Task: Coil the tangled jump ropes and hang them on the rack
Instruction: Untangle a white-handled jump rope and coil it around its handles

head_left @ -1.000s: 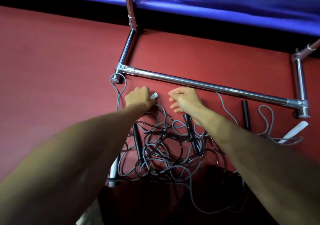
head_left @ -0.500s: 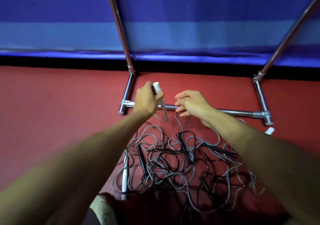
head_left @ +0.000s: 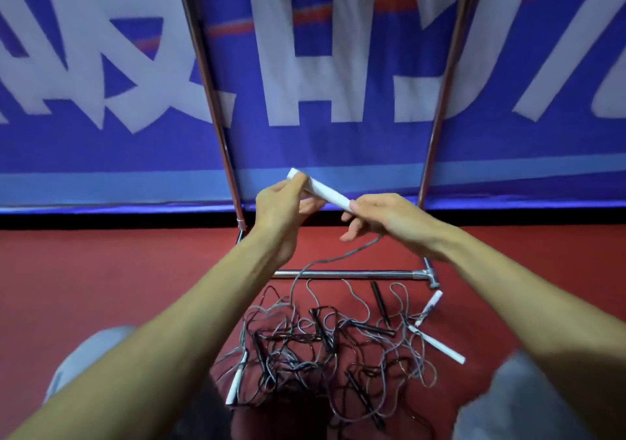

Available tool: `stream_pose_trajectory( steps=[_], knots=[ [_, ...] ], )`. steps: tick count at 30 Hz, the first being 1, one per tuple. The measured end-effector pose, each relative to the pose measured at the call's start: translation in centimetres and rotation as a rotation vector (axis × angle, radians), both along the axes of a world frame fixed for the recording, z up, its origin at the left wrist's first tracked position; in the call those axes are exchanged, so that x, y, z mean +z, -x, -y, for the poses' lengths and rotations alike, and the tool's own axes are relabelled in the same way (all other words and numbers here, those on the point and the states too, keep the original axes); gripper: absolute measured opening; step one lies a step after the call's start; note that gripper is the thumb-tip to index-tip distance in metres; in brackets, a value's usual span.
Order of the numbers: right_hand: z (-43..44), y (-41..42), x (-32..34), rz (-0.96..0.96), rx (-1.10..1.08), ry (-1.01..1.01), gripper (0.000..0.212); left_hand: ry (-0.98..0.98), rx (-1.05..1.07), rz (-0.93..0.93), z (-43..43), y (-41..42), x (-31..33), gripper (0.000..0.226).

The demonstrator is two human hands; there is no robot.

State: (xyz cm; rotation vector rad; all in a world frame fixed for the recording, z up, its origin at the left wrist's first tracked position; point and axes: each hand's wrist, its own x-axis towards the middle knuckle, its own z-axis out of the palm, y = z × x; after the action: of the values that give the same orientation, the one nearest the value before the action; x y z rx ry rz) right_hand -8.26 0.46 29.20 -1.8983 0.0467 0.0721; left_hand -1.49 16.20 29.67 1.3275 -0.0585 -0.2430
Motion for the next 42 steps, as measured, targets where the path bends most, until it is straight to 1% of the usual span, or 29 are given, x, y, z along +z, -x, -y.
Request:
stream_pose_trajectory(
  steps=[2,3,4,5,6,7,8,9,10,11,12,13,15,16,18,20,21,22,23,24,26,28,30,32,34,36,37,39,42],
  knots=[
    [0.2,1.9,1.2,0.048,-0.018,-0.114,0.02,0.085,-0.021,-0.007,-0.3,1.9,1.5,0.007],
    [0.3,2.7,1.6,0.081,-0.05,-0.122,0.02,0.11,-0.023,0.007,-0.5,2.7,1.6,0.005],
    [0.4,3.4,1.7,0.115,-0.085,-0.086,0.02,0.089,-0.017,0.029,-0.7,3.4,1.2,0.009],
    [0.5,4.0,1.6,0.149,-0.115,-0.034,0.019,0.005,0.0,0.082,-1.1,3.8,0.3,0.019],
    [0.5,4.6,1.2,0.18,-0.137,0.011,0.018,-0.16,0.032,0.19,-1.5,4.1,-0.8,0.03],
    [0.6,5.2,0.7,0.199,-0.154,0.039,0.017,-0.374,0.059,0.357,-1.9,4.5,-1.8,0.04],
    [0.7,5.6,0.1,0.206,-0.171,0.049,0.016,-0.589,0.086,0.573,-2.2,4.7,-2.7,0.048],
    [0.7,6.1,-0.5,0.202,-0.186,0.05,0.016,-0.754,0.097,0.81,-2.5,4.7,-3.3,0.053],
    [0.7,6.3,-0.8,0.207,-0.191,0.068,0.015,-0.88,0.076,1.036,-2.6,4.7,-3.6,0.056],
    [0.6,6.4,-0.8,0.231,-0.186,0.107,0.014,-0.974,0.026,1.219,-2.6,4.7,-3.5,0.055],
    [0.6,6.3,-0.6,0.26,-0.176,0.147,0.012,-1.038,-0.045,1.328,-2.4,4.8,-3.5,0.052],
    [0.5,6.3,-0.4,0.28,-0.167,0.156,0.011,-1.071,-0.114,1.373,-2.2,5.0,-3.4,0.049],
    [0.3,6.1,0.0,0.288,-0.155,0.125,0.011,-1.041,-0.191,1.327,-2.0,5.6,-3.4,0.042],
    [0.3,6.0,0.1,0.285,-0.155,0.104,0.012,-0.986,-0.212,1.241,-2.0,5.8,-3.2,0.038],
    [0.2,6.0,0.2,0.269,-0.162,0.004,0.028,-0.932,-0.229,1.077,-2.1,6.0,-2.7,0.03],
    [0.4,5.9,0.4,0.241,-0.166,-0.082,0.048,-0.962,-0.225,1.019,-2.3,6.0,-2.6,0.026],
    [0.6,5.9,0.5,0.233,-0.166,-0.049,0.053,-0.956,-0.237,0.985,-2.4,6.1,-2.7,0.025],
    [0.7,5.9,0.4,0.224,-0.159,0.01,0.053,-0.92,-0.249,0.938,-2.5,6.2,-2.9,0.024],
    [0.6,5.8,0.1,0.21,-0.141,0.068,0.047,-0.842,-0.257,0.876,-2.6,6.4,-2.9,0.023],
    [0.5,5.8,-0.5,0.184,-0.111,0.115,0.038,-0.711,-0.254,0.795,-2.6,6.4,-2.9,0.023],
    [0.0,5.4,-1.9,0.115,-0.012,0.222,0.019,-0.37,-0.218,0.555,-2.7,6.2,-2.4,0.024],
    [-0.4,5.0,-3.4,0.045,0.093,0.337,0.005,-0.111,-0.186,0.321,-3.3,5.6,-1.7,0.028],
    [-0.4,4.4,-4.5,0.03,0.137,0.426,0.018,0.042,-0.214,0.169,-3.8,5.2,-1.1,0.029],
    [-0.3,4.0,-4.9,0.029,0.125,0.505,0.022,0.165,-0.261,0.038,-4.1,5.0,-0.8,0.028],
    [0.0,3.7,-5.0,0.034,0.06,0.538,0.022,0.178,-0.291,-0.028,-4.1,4.9,-0.7,0.024],
    [0.3,3.7,-4.9,0.066,-0.059,0.569,0.022,0.117,-0.301,-0.035,-4.1,4.9,-0.8,0.023],
    [0.4,3.8,-4.7,0.09,-0.121,0.565,0.021,0.082,-0.292,-0.024,-4.1,4.9,-0.8,0.026],
    [0.3,4.0,-4.1,0.134,-0.224,0.444,0.018,-0.019,-0.224,0.026,-4.0,5.0,-0.9,0.036],
    [-0.3,4.9,-2.4,0.183,-0.307,0.132,0.016,-0.235,-0.072,0.135,-3.6,4.9,-1.5,0.046]
  ],
)
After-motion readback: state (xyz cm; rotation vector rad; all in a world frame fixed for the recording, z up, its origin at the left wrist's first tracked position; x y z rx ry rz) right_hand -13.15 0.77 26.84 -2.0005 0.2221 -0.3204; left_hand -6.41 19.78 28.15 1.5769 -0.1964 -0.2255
